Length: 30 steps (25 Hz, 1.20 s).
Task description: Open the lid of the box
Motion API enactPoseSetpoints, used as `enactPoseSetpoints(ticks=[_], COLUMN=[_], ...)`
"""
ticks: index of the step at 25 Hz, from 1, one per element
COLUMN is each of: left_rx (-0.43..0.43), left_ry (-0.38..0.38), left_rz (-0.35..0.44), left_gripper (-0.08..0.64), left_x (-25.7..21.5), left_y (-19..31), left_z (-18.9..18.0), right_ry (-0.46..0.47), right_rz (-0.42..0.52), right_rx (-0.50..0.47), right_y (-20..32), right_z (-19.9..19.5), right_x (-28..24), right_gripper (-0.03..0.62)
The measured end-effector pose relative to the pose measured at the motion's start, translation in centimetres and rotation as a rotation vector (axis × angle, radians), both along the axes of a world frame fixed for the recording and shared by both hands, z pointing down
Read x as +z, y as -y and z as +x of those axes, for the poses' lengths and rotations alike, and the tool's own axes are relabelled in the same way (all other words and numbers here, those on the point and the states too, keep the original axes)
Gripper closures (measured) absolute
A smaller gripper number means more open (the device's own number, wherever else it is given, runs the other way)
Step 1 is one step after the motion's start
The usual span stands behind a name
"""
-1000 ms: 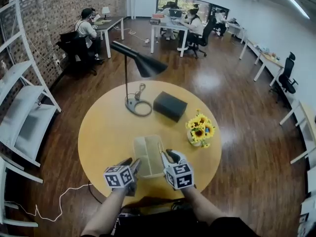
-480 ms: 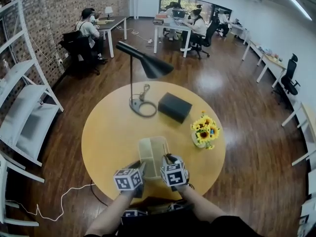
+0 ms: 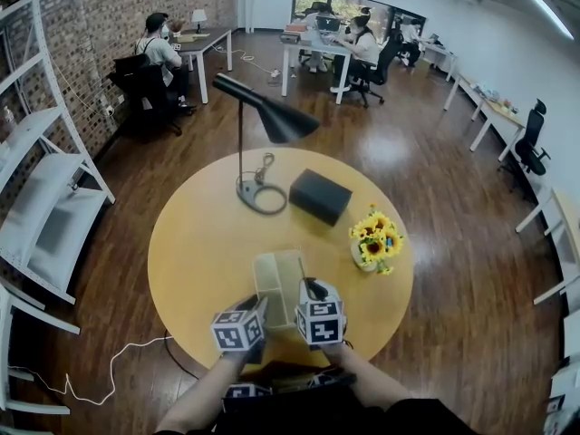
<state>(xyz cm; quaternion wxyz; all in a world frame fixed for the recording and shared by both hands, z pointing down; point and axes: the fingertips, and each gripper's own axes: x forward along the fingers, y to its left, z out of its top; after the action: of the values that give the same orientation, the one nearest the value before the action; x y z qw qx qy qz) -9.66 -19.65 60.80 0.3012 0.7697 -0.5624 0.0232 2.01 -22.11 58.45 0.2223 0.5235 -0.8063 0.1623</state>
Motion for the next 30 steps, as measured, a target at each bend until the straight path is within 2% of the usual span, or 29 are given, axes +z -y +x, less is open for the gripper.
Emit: enactPoseSetpoints(ticks=[4,7,11,15,20,23,26,30], left_rx=[-0.001,-0.003,-0.006,0.0,0.0,0.005,0.008,0.006], left_ry=[-0.005,-0.005,-0.005,0.003,0.016,0.015,0.011,0.008], left_rz=[-0.002,-0.003,-0.005,-0.011,-0.021,-0.024,-0.027,-0.029], left_gripper=[0.462,0.462,0.463,0.463,0.463,0.465,0.466,0.466], left_x=[0.2,0.1,-0.1,0.1,0.1,0.0,-0.1,0.1], left_y=[0.0,-0.1,-0.2,-0.1,-0.4,-0.5,-0.6,-0.5], left_z=[0.0,-0.1,-0.2,-0.1,-0.5,-0.3,-0.2,-0.3], right_ry=[0.032,0.027,-0.044,-0.157,-0.28,-0.302,-0.293,-0.16], right_rz=[0.063,0.053,-0.037,-0.144,-0.159,-0.169,-0.213,-0.202], right_rx=[0.022,0.055,0.079,0.12,0.151,0.156,0.19,0.191], right_y=[0.8,1.2,1.0,0.3,-0.3,-0.8,-1.4,-0.8], right_z=[1.6,4.8,9.5,13.2,14.3,14.7,15.6,14.9], right_x=[-2.9,-2.7,1.9,8.4,13.4,14.6,15.9,14.5], right_gripper=[0.571,0.571,0.571,0.571,0.571,0.575,0.578,0.546])
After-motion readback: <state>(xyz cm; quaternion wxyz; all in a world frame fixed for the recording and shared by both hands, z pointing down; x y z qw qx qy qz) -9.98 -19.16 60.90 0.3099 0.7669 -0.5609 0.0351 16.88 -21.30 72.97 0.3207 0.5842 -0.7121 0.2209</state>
